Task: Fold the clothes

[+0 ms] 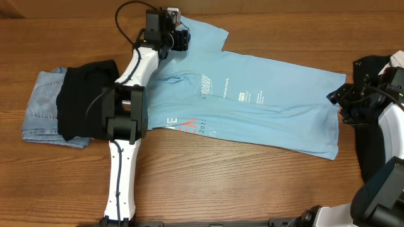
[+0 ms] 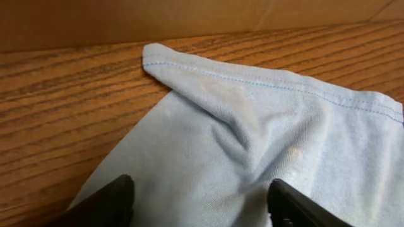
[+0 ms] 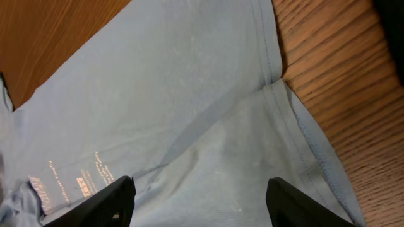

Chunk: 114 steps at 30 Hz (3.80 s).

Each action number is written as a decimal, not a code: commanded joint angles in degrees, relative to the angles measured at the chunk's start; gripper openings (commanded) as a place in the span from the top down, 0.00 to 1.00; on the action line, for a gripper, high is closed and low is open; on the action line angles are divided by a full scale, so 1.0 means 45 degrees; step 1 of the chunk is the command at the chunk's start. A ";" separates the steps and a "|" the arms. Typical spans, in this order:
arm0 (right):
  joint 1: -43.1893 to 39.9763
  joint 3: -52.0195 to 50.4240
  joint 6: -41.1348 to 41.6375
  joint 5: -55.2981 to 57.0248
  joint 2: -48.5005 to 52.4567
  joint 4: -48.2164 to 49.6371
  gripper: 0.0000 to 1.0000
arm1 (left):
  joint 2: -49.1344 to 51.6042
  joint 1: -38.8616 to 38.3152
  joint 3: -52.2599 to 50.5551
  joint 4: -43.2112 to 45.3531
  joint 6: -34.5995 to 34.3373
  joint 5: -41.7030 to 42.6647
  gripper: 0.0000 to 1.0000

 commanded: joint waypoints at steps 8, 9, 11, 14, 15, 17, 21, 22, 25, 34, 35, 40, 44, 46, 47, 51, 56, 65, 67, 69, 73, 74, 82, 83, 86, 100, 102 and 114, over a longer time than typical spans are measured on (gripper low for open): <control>0.0019 0.0170 -0.0199 0.0306 -0.0146 0.0787 0.29 | 0.0452 -0.0165 0.0180 -0.0874 -0.0194 -0.0282 0.96; 0.0019 0.0170 -0.0199 0.0306 -0.0146 0.1098 0.29 | 0.0345 -0.0165 0.0321 -0.1151 -0.0185 -0.0243 0.96; 0.0019 0.0170 -0.0151 0.0301 -0.0141 0.1729 0.30 | 0.0044 -0.0165 0.0729 -0.1870 -0.0073 -0.0238 0.96; 0.0019 0.0170 -0.0087 0.0359 0.0087 0.3050 0.41 | -0.0549 -0.0165 0.1530 -0.3478 0.0287 -0.0092 0.96; 0.0019 0.0170 0.0073 0.0355 0.0248 0.3449 0.44 | -0.0772 -0.0165 0.1783 -0.4075 0.0423 -0.0097 0.96; 0.0019 0.0180 0.0544 0.0335 0.0850 0.4469 0.44 | -0.1146 -0.0165 0.2006 -0.4872 0.0860 -0.0102 0.96; 0.0019 0.0204 0.0568 0.0248 0.2113 0.6183 0.33 | -0.1598 -0.0170 0.2055 -0.6173 0.1137 -0.0112 0.96; 0.0019 0.0223 0.0563 0.0257 0.2497 0.6679 0.32 | -0.1647 -0.0165 0.2055 -0.6460 0.1137 -0.0121 0.96; -0.0005 0.0262 0.0559 0.0325 0.3356 0.7776 0.29 | -0.1666 -0.0165 0.2059 -0.7159 0.1137 -0.0112 0.96; -0.0039 0.0267 0.0476 0.1375 0.5013 0.9554 0.28 | -0.1792 -0.0199 0.2064 -0.8014 0.1137 -0.0010 0.96; -0.0039 0.0272 0.0476 0.1360 0.5192 0.9680 0.27 | -0.1821 -0.0204 0.2064 -0.8014 0.1137 -0.0010 0.95; 0.0083 0.0272 0.0525 0.1350 0.5916 1.0035 0.28 | -0.1991 -0.0262 0.2079 -0.8004 0.1141 -0.0015 0.91; 0.0243 0.0272 0.0525 0.1277 0.5974 1.0035 0.50 | -0.2016 -0.0262 0.2186 -0.8034 0.1132 -0.0010 0.78; 0.0311 0.0272 0.0520 0.1059 0.5974 0.9933 0.69 | -0.2035 -0.0262 0.2259 -0.8072 0.1132 -0.0010 0.68; 0.0335 0.0272 0.0520 0.1059 0.5974 0.9899 0.71 | -0.2064 -0.0262 0.2259 -0.8072 0.1137 -0.0010 0.62; 0.0350 0.0272 0.0520 0.0996 0.5969 0.9831 0.83 | -0.2244 -0.0257 0.2259 -0.8068 0.1141 -0.0024 0.49; 0.0209 0.0369 0.0413 -0.0636 0.5610 0.9709 0.96 | -0.2467 -0.0248 0.2259 -0.7679 0.1530 -0.0053 0.17; 0.0262 0.0418 0.0418 -0.2385 0.3259 0.8607 0.96 | -0.2055 -0.0282 0.2186 -0.5819 0.2574 -0.0019 0.11; 0.0335 0.0418 0.0413 -0.2395 0.2851 0.8097 0.96 | -0.1719 -0.0287 0.2181 -0.5304 0.2793 -0.0019 0.18; 0.0389 0.0418 0.0418 -0.2463 0.2642 0.7679 0.96 | -0.1384 -0.0287 0.2181 -0.4930 0.2953 -0.0068 0.22; 0.0427 0.0418 0.0418 -0.3274 0.2560 0.7203 0.96 | -0.0719 -0.0287 0.2181 -0.4454 0.2977 -0.0214 0.26; 0.0427 0.0418 0.0413 -0.3293 0.2560 0.7125 0.96 | -0.0515 -0.0282 0.2181 -0.4352 0.2992 -0.0257 0.28; 0.0427 0.0418 0.0126 -0.3444 0.2560 0.6965 0.96 | 0.0432 -0.0282 0.2181 -0.4070 0.2987 -0.0690 0.30; 0.0427 0.0418 0.0126 -0.3439 0.2560 0.6965 0.96 | 0.0500 -0.0282 0.2181 -0.4051 0.2977 -0.0690 0.30; 0.0427 0.0418 0.0126 -0.3439 0.2560 0.6965 0.96 | 0.0709 -0.0287 0.2181 -0.4133 0.2934 -0.0685 0.33; 0.0403 0.0423 -0.0219 -0.3434 0.2526 0.6853 0.96 | 0.0515 -0.0248 0.5999 -0.6377 0.2419 -0.0772 0.96; 0.0403 0.0437 -0.0743 -0.3109 0.2395 0.6547 0.96 | 0.0515 -0.0248 0.7198 -0.7548 0.2419 -0.0704 0.96; 0.0403 0.0437 -0.1457 0.0078 -0.0335 0.2147 0.96 | 0.0515 -0.0340 1.1749 -1.5402 0.2725 -0.0753 0.96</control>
